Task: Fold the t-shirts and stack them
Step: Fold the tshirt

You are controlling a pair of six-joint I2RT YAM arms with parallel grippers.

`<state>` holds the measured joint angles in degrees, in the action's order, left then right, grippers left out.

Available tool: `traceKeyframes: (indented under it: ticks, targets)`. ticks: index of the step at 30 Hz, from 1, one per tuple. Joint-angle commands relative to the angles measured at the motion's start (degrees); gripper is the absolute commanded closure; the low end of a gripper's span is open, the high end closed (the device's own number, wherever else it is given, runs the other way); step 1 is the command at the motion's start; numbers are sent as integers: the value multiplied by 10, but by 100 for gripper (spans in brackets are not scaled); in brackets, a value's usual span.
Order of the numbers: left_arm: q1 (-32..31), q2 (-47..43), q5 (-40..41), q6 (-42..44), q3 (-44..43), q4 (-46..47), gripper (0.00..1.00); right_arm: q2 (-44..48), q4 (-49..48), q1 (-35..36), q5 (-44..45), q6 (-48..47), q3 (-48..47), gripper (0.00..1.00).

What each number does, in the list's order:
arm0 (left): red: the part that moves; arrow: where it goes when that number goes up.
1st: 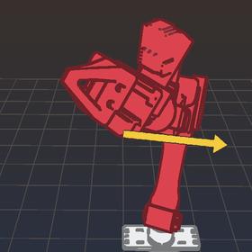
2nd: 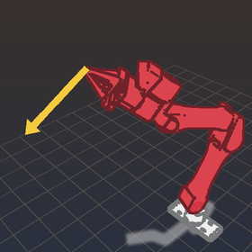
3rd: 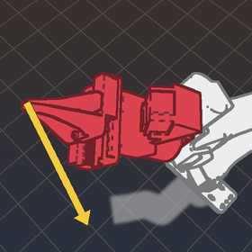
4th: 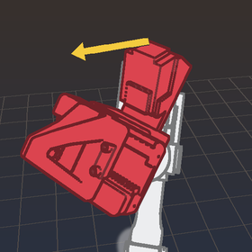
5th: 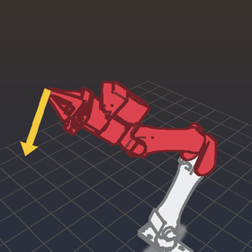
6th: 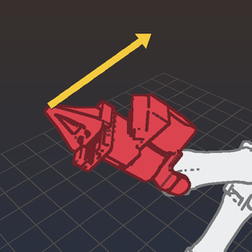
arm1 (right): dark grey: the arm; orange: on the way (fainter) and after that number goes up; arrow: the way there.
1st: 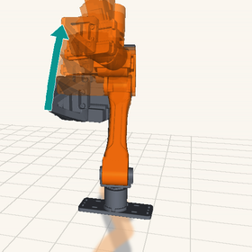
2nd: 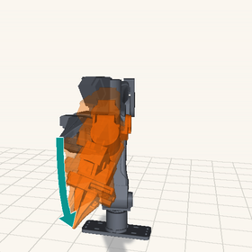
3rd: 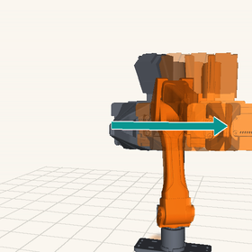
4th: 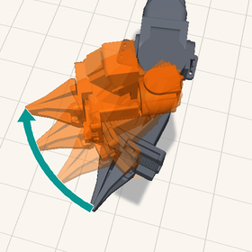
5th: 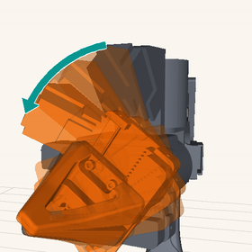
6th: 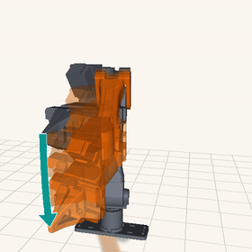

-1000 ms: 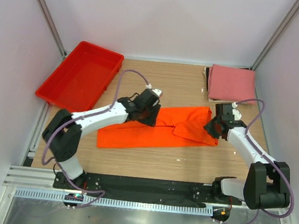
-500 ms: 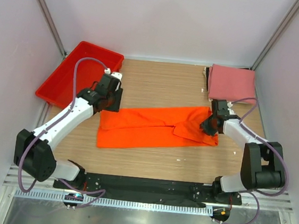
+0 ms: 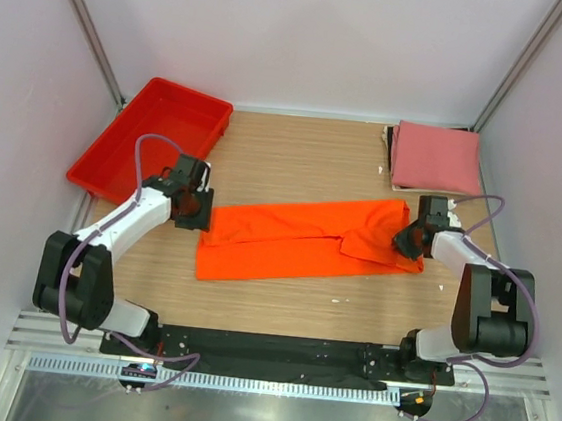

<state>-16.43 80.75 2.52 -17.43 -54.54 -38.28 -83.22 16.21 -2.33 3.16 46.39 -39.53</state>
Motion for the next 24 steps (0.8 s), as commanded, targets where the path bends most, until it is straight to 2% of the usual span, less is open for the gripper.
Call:
traceKeyframes:
  ticks: [1, 8, 18, 21, 22, 24]
  targets:
    - [2, 21, -84, -33, 13, 69, 59, 13, 41, -2, 32, -32, 16, 78]
    - [3, 84, -57, -59, 2, 81, 64, 38, 56, -3, 36, -48, 5, 78]
    - [3, 86, -55, -61, 29, 99, 63, 30, 51, -5, 30, -48, 6, 78]
    - [3, 88, -50, -60, 29, 106, 71, 36, 49, -5, 37, -50, 13, 78]
    - [3, 90, -46, -59, 26, 102, 82, 38, 49, -5, 38, -50, 14, 78]
    - [3, 90, -31, -52, 15, 95, 95, 37, 51, -6, 41, -53, 14, 78]
